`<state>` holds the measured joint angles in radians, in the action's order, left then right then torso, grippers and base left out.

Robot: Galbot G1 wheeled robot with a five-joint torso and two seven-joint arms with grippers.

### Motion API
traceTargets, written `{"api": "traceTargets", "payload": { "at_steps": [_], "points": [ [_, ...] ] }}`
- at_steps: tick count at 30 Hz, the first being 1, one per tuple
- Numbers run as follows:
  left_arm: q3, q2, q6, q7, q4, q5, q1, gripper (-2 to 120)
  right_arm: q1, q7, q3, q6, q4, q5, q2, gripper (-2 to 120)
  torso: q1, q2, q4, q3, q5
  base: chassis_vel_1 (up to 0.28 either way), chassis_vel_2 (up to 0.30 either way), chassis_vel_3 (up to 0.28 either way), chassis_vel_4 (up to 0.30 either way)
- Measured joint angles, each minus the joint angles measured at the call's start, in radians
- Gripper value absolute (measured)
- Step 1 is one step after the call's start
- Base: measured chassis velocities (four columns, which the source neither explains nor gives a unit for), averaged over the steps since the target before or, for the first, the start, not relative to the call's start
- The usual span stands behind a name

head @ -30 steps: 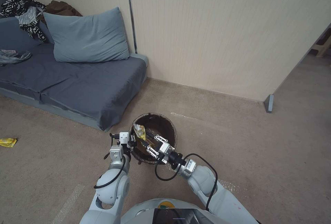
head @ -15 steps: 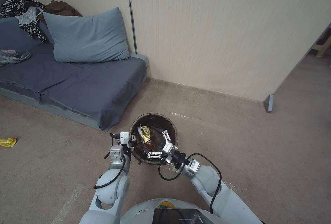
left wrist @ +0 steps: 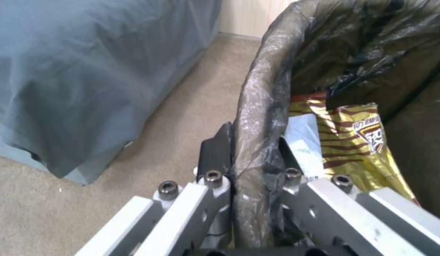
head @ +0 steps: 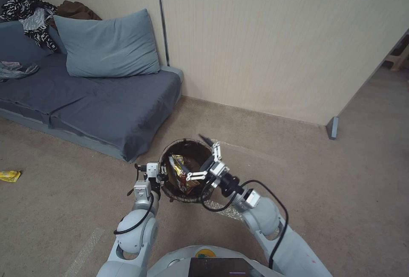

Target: Pick up the trash bin, then pick up the garbage from the floor and place it into the trash bin.

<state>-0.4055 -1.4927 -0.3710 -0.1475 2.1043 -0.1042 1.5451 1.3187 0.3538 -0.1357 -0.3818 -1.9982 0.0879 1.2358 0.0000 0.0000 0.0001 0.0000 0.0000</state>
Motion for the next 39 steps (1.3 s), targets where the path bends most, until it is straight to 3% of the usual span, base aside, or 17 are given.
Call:
{"api": "traceTargets", "payload": {
  "at_steps": [4, 6, 12, 16, 25, 39],
  "points": [
    [-0.007, -0.001, 0.01, -0.002, -0.001, 0.002, 0.002, 5, 0.06, -0.097, -0.084, 0.031, -0.115, -0.052, 0.038, 100, 0.0, 0.0, 0.0, 0.0, -0.0002, 0.0, 0.0, 0.0, 0.0],
    [-0.013, -0.002, 0.021, -0.003, 0.0, 0.001, 0.004, 5, 0.167, -0.182, -0.165, 0.049, -0.19, -0.136, 0.115, 100, 0.0, 0.0, -0.0002, 0.0, -0.0001, 0.0, 0.0, 0.0, 0.0],
    [-0.013, -0.001, 0.031, 0.0, 0.003, -0.001, 0.007, 5, 0.299, -0.278, -0.27, -0.002, -0.21, -0.22, 0.218, 100, 0.0, 0.0, -0.0002, 0.0, -0.0002, 0.0, 0.0, 0.0, 0.0],
    [-0.016, 0.0, 0.043, -0.001, 0.001, -0.003, 0.008, 5, 0.366, -0.324, -0.333, -0.075, -0.157, -0.241, 0.305, 100, 0.0, 0.0, -0.0001, 0.0, -0.0002, 0.0, 0.0, 0.0, 0.0],
    [-0.022, 0.006, 0.059, -0.005, 0.0, -0.026, 0.009, 5, 0.389, -0.362, -0.388, -0.146, 0.018, -0.252, 0.367, 100, 0.0, 0.0, 0.0, 0.0, -0.0001, 0.0, 0.0, 0.0, 0.0],
    [-0.021, 0.004, 0.085, -0.008, -0.006, -0.034, 0.008, 5, 0.344, -0.348, -0.4, -0.165, 0.106, -0.196, 0.368, 100, 0.0, 0.0, 0.0, 0.0, -0.0001, 0.0, 0.0, 0.0, 0.0]
  ]
}}
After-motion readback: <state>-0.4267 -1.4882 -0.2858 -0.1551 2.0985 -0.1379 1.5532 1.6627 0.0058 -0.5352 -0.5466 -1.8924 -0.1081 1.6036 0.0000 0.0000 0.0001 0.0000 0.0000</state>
